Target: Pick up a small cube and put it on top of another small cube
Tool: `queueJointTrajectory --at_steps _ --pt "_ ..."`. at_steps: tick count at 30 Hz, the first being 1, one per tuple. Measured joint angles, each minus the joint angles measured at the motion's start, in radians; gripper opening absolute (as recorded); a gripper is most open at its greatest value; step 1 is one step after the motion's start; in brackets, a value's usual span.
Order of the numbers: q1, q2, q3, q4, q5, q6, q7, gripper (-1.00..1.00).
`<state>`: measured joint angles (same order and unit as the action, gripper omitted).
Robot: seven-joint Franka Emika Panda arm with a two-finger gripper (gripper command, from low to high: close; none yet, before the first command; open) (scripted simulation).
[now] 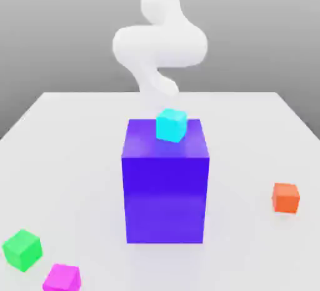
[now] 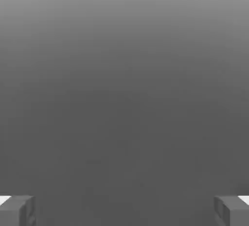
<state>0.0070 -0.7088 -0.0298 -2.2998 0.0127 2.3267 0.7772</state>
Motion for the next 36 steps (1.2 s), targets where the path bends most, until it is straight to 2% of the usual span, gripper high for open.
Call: queueJointTrajectory --at_steps 18,29,33,34,36 --pt "-0.011 0.659 -0.173 0.002 0.141 0.192 -0.200 0.00" --pt "-0.090 1.049 -0.200 0.002 0.170 0.316 -0.281 0.00" --pt "-0.132 1.194 -0.158 0.029 0.212 0.415 -0.317 0.00" --pt "-0.141 1.223 -0.146 0.036 0.222 0.437 -0.324 -1.00" --pt "-0.141 1.223 -0.146 0.036 0.222 0.437 -0.324 -1.00"
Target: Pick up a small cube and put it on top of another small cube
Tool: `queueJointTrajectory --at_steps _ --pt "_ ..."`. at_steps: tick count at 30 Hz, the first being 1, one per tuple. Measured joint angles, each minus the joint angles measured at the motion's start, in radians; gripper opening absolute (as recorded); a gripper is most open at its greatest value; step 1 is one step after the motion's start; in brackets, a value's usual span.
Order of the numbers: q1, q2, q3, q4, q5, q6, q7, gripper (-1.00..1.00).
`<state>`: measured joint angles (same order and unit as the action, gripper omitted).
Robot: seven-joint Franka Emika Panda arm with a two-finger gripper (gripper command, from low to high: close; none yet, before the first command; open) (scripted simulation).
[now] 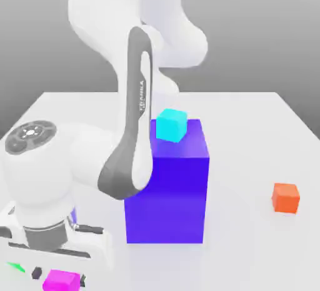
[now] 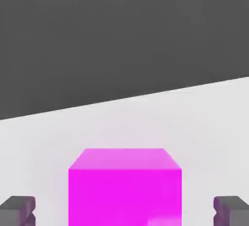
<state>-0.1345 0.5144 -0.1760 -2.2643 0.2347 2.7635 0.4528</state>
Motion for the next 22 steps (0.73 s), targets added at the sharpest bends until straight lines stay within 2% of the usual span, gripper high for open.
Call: queueJointTrajectory --at_steps 5,9,14,18,19,22 --pt "-0.002 0.003 0.002 0.001 0.000 0.002 0.000 -1.00" --pt "0.026 -0.120 -0.038 -0.028 -0.053 -0.091 0.039 -1.00" --pt "-0.039 -0.286 -0.179 -0.110 -0.089 -0.179 0.128 -1.00" --pt "-0.089 -0.200 -0.155 -0.115 -0.010 -0.095 0.083 -1.00" --pt "-0.101 -0.172 -0.141 -0.114 0.011 -0.070 0.069 1.00" --pt "-0.101 -0.172 -0.141 -0.114 0.011 -0.070 0.069 1.00"
